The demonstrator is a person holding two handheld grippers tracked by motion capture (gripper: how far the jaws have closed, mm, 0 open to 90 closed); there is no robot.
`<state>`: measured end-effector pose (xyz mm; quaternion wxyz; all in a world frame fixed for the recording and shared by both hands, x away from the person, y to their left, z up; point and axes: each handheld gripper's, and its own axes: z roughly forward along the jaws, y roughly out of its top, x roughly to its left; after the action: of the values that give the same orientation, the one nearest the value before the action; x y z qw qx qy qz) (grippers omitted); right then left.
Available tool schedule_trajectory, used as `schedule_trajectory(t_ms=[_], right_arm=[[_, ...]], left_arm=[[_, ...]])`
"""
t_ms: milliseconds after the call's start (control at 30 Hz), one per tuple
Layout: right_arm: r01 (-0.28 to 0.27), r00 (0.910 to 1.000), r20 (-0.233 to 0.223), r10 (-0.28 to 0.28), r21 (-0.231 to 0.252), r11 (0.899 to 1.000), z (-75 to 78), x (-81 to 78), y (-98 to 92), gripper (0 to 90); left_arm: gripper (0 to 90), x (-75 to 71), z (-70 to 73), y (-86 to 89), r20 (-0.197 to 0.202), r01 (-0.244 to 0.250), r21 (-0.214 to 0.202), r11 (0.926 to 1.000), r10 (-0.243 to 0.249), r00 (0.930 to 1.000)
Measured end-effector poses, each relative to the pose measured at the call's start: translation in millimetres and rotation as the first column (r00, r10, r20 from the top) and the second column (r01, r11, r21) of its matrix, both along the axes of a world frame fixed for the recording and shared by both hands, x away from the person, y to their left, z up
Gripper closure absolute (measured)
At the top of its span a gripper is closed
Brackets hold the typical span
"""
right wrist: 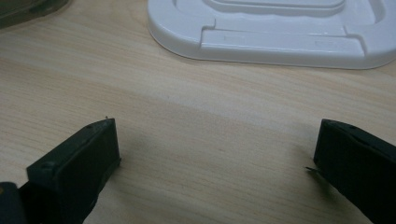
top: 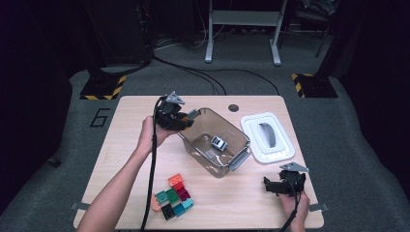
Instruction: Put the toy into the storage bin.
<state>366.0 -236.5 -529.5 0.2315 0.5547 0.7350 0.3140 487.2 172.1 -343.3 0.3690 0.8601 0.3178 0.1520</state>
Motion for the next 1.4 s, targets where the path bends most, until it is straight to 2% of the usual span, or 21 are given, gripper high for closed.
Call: schedule_trajectory(t_ms=[167, 367, 533, 667, 900, 1000, 1067, 1100, 1200, 1400], right_arm=[[0.000, 1.0000, 0.000, 0.000, -0.001, 1.000, 0.0, -0.1, 0.1, 0.0], [0.000, 1.0000, 0.000, 0.000, -0.001, 1.000, 0.0, -0.1, 0.0, 0.0], [-0.001, 1.0000, 0.000, 0.001, -0.001, 1.000, 0.0, -0.1, 0.0, 0.0], [-0.001, 1.0000, 0.000, 0.001, -0.001, 1.000, 0.0, -0.1, 0.0, 0.0], [-0.001, 1.0000, 0.000, 0.001, -0.001, 1.000, 0.0, -0.1, 0.0, 0.0], [-0.001, 1.0000, 0.000, 0.001, -0.001, 1.000, 0.0, -0.1, 0.0, 0.0], [-0.001, 1.0000, 0.000, 0.001, -0.001, 1.000, 0.0, -0.1, 0.0, 0.0], [-0.001, 1.0000, 0.000, 0.001, -0.001, 1.000, 0.0, -0.1, 0.0, 0.0], [-0.001, 1.0000, 0.001, 0.001, -0.001, 1.000, 0.0, 0.0, -0.1, 0.0], [-0.002, 1.0000, 0.001, 0.002, -0.002, 1.000, 0.0, 0.1, -0.1, 0.0]], left_arm=[[59.1, 4.8, -11.7, -4.5, -0.018, -0.003, 0.006, 1.0000, 0.004, 0.9998], [59.0, 9.5, -28.2, -10.7, -0.062, -0.011, 0.033, 0.9994, 0.013, 0.9980], [59.0, 10.6, -35.7, -12.9, -0.099, -0.013, 0.045, 0.9989, 0.018, 0.9950], [59.0, 11.5, -38.0, -12.4, -0.118, -0.014, 0.061, 0.9980, 0.021, 0.9928], [58.0, 11.9, -39.9, -11.3, -0.140, -0.006, 0.065, 0.9979, 0.015, 0.9900], [50.5, 11.5, -39.5, -11.0, -0.147, -0.003, 0.070, 0.9975, 0.013, 0.9891], [45.7, 9.6, -38.2, -9.9, -0.142, -0.004, 0.057, 0.9984, 0.012, 0.9897], [38.5, 6.4, -35.2, -8.3, -0.132, -0.007, 0.051, 0.9987, 0.014, 0.9911], [32.1, 1.4, -31.4, -6.2, -0.123, -0.001, 0.044, 0.9990, 0.006, 0.9924], [23.5, -19.5, -19.2, 7.0, -0.076, 0.010, 0.021, 0.9997, -0.008, 0.9970]])
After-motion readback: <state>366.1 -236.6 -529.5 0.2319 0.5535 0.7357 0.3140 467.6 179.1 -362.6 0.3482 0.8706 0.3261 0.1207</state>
